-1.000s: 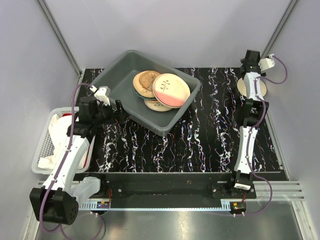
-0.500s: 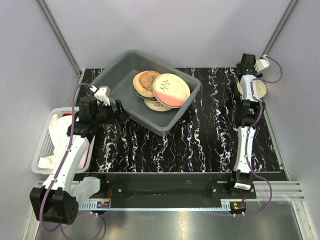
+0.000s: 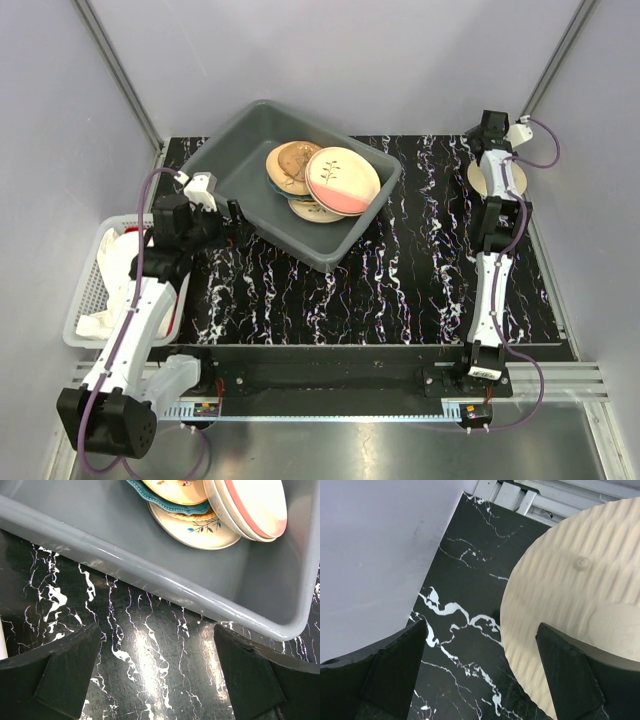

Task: Place the plates into the plastic bin on the countertop
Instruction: Move the plate to the corner of the board.

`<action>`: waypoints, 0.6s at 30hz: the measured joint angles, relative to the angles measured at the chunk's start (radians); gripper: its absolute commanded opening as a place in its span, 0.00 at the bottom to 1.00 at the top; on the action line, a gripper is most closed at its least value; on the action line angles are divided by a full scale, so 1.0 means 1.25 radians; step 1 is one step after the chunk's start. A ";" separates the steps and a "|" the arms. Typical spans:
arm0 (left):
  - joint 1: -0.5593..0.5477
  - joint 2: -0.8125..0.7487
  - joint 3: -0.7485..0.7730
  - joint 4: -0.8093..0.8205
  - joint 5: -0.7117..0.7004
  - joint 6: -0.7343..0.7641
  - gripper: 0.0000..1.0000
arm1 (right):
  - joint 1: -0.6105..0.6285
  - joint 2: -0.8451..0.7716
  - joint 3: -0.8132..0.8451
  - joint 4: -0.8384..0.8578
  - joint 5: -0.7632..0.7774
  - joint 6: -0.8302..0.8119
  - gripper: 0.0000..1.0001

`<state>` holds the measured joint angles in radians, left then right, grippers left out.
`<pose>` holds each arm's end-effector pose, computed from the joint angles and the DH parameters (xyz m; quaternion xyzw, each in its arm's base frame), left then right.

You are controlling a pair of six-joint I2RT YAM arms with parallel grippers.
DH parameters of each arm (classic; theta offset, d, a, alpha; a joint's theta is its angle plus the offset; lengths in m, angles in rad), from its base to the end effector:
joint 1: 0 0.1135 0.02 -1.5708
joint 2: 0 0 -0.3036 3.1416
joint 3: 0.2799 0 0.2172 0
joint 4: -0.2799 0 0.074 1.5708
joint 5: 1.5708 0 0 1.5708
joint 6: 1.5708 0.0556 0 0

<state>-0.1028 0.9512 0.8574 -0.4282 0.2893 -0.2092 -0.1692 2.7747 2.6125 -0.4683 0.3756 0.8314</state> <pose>0.1650 -0.0330 0.3374 0.0265 0.8592 -0.2002 0.4701 0.6083 -0.1246 0.1738 0.4943 0.7279 -0.0127 0.4750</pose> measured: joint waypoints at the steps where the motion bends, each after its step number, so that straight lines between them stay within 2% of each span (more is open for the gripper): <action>1: 0.000 -0.001 0.000 0.000 -0.002 0.000 0.99 | 0.001 -0.010 -0.019 0.005 -0.002 0.002 1.00; 5: 0.000 -0.001 0.000 0.000 -0.002 0.000 0.99 | 0.009 -0.065 -0.102 0.006 -0.022 0.010 1.00; 9: 0.000 -0.008 0.000 0.000 -0.002 0.000 0.99 | 0.027 -0.155 -0.245 0.009 -0.050 0.020 1.00; 18: 0.000 -0.041 0.000 0.000 -0.001 0.000 0.99 | 0.099 -0.439 -0.732 0.169 -0.148 0.089 1.00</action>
<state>-0.1028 0.9001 0.8574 -0.4278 0.2878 -0.2096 -0.0460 2.2261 1.6974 -0.2573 0.1902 0.9421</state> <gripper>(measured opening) 0.987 0.993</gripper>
